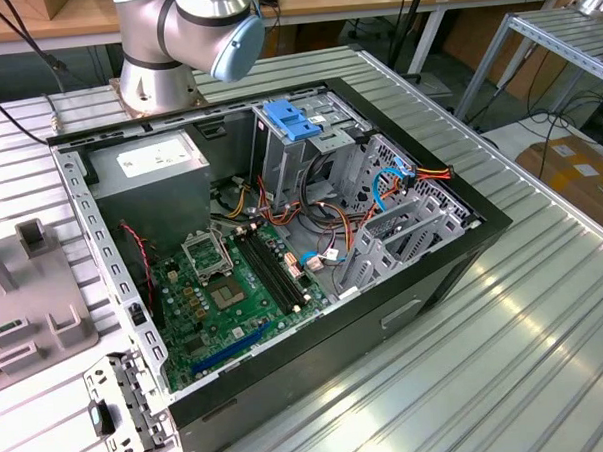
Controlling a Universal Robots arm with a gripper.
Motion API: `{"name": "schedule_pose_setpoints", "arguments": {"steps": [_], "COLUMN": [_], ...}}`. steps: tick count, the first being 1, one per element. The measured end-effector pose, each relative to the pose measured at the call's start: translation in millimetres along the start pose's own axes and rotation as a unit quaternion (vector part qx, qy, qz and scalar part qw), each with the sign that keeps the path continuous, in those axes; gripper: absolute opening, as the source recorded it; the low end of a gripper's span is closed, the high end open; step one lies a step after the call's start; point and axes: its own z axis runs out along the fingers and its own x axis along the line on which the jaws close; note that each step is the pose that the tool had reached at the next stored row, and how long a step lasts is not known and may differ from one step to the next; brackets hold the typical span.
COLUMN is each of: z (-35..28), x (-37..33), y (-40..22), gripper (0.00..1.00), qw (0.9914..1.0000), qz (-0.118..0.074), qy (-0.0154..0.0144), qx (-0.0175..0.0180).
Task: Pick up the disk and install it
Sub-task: 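Pick up the disk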
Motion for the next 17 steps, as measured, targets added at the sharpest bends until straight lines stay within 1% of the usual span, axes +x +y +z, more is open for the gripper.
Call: {"name": "schedule_pose_setpoints", "arguments": {"steps": [9,17], "z": [0.0,0.0], "x": [0.0,0.0], "y": [0.0,0.0], "gripper": [0.11,0.11], "qw": [0.99994,0.99969], "qz": [-0.011,-0.025], "qy": [0.0005,0.0011], "qx": [-0.0003,-0.0006]}}
